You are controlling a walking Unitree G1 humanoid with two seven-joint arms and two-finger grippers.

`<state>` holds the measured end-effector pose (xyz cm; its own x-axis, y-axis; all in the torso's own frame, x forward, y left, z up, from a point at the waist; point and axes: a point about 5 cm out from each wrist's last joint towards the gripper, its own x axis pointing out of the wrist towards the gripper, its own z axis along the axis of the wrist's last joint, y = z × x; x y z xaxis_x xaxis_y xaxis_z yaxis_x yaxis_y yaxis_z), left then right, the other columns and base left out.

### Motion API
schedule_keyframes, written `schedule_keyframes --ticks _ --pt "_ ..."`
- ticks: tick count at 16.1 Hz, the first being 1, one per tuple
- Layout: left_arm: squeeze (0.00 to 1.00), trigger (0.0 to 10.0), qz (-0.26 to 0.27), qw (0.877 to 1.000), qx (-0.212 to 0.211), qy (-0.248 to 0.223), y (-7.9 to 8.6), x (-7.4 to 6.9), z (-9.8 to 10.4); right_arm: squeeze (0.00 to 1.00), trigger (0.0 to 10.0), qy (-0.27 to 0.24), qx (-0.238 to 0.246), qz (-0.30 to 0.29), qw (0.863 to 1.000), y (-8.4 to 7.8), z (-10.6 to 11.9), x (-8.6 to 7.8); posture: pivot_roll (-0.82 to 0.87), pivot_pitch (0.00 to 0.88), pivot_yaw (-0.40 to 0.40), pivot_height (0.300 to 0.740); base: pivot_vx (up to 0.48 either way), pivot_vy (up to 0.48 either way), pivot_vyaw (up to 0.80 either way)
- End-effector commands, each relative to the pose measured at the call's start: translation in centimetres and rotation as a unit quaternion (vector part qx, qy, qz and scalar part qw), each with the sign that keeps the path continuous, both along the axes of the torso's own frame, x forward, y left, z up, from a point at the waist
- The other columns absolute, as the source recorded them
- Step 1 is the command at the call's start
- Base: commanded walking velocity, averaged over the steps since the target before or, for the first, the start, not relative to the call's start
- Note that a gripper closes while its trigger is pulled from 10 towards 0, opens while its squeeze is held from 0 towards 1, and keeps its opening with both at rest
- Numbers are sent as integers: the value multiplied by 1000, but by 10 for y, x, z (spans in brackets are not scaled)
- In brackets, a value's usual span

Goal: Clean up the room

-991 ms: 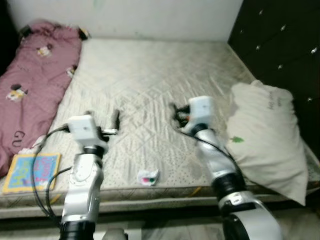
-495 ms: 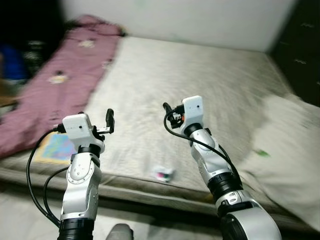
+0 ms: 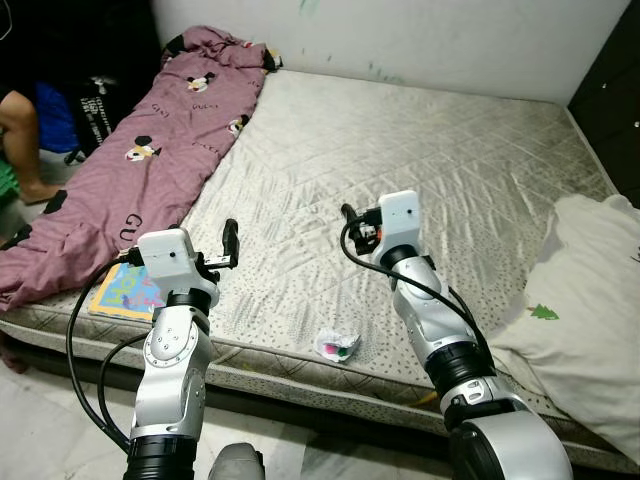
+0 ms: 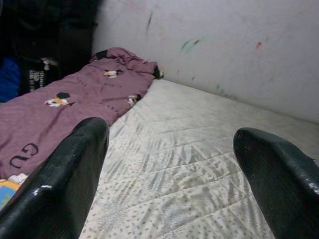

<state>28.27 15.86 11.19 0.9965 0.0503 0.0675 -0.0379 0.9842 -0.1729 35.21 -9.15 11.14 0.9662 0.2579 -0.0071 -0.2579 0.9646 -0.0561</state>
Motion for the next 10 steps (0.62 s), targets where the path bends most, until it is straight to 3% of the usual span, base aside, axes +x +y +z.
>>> schedule_keyframes --ticks 1,2,6,10 --pt "0 10000 3 1000 4 -4 2 3 2 0 10000 1 2 -2 1000 1 3 3 133 0 -53 740 0 0 0" --pt "0 10000 3 1000 5 -4 2 4 2 0 10000 0 2 -3 1000 1 4 4 137 0 -55 740 0 0 0" --pt "0 10000 0 1000 1 -17 3 8 7 0 10000 15 19 -17 1000 -1 4 9 147 0 -55 740 0 0 -800" --pt "0 10000 -9 999 -2 -37 5 20 17 0 10000 8 -20 -10 1000 10 10 16 163 0 -47 740 0 0 0"
